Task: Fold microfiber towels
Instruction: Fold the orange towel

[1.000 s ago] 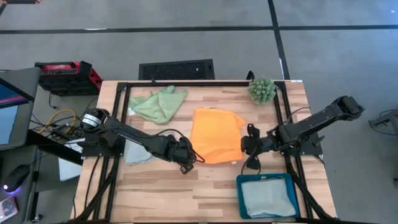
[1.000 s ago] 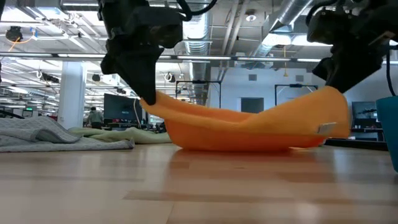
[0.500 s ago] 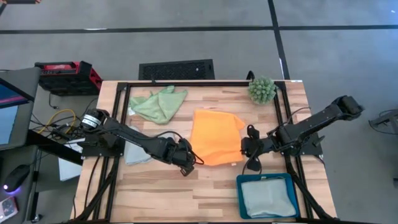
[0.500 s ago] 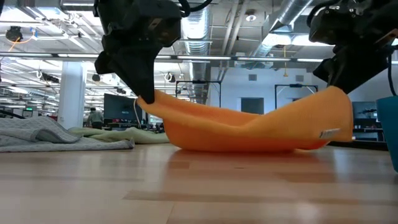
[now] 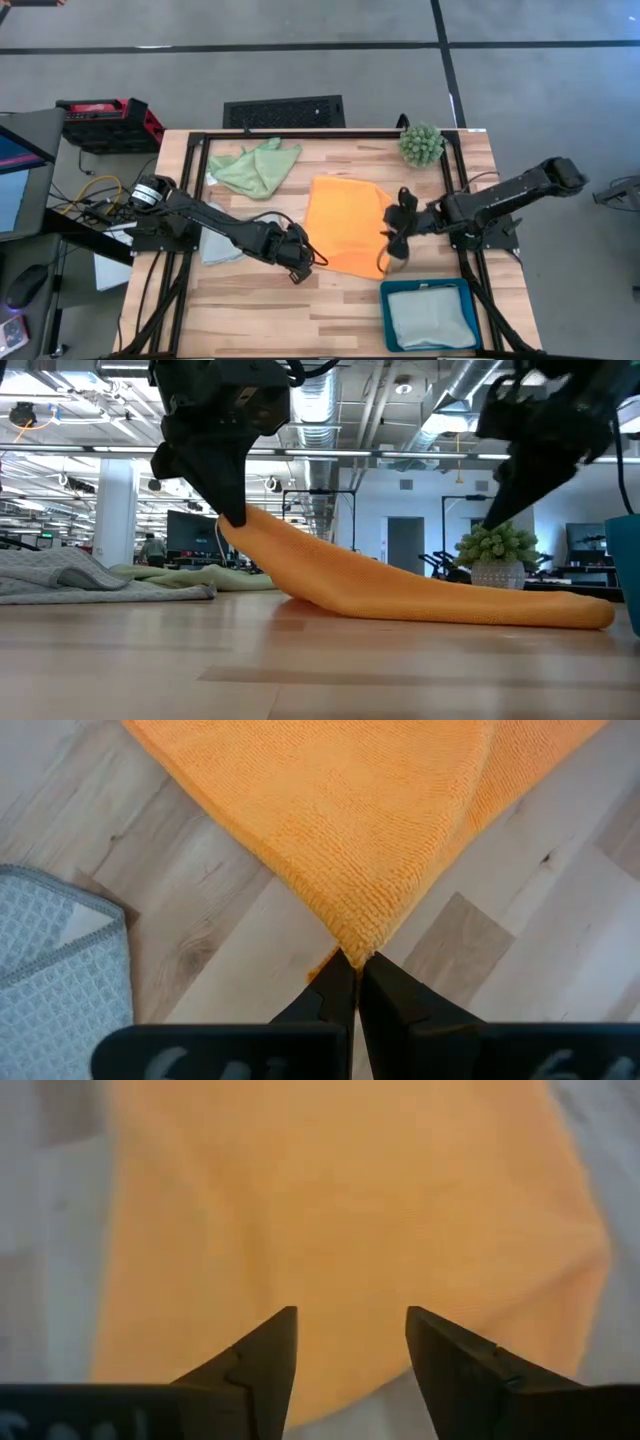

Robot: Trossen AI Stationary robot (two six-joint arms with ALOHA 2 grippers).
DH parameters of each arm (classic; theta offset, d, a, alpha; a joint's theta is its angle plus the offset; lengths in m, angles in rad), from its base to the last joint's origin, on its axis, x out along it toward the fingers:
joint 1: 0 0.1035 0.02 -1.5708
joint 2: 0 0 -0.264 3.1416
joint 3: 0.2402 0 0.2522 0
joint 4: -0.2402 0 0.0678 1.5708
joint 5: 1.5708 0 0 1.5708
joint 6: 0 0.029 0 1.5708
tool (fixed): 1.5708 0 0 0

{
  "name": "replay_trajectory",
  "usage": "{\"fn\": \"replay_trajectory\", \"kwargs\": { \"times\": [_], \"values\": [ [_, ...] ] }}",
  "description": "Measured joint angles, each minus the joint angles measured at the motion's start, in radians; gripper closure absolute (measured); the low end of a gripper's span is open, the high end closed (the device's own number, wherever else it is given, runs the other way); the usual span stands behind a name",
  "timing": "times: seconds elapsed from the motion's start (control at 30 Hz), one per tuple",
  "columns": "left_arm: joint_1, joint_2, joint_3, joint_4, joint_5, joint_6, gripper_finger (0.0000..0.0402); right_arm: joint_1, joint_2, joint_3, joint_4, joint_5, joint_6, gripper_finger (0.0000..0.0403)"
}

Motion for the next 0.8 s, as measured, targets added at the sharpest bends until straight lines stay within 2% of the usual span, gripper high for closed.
{"fn": "replay_trajectory", "kwargs": {
  "times": [0.43,0.73,0.8],
  "values": [
    [0.000,0.000,0.000,-0.001,0.000,0.003,0.0401,-0.360,0.224,0.001,-0.003,0.002,-0.039,0.0210],
    [0.000,0.000,0.000,0.000,0.000,0.003,0.0401,-0.419,0.371,0.008,0.009,0.017,-0.085,0.0220],
    [0.000,0.000,0.000,0.000,0.000,0.003,0.0401,-0.417,0.383,0.013,0.015,0.065,-0.085,0.0222]
  ]
}}
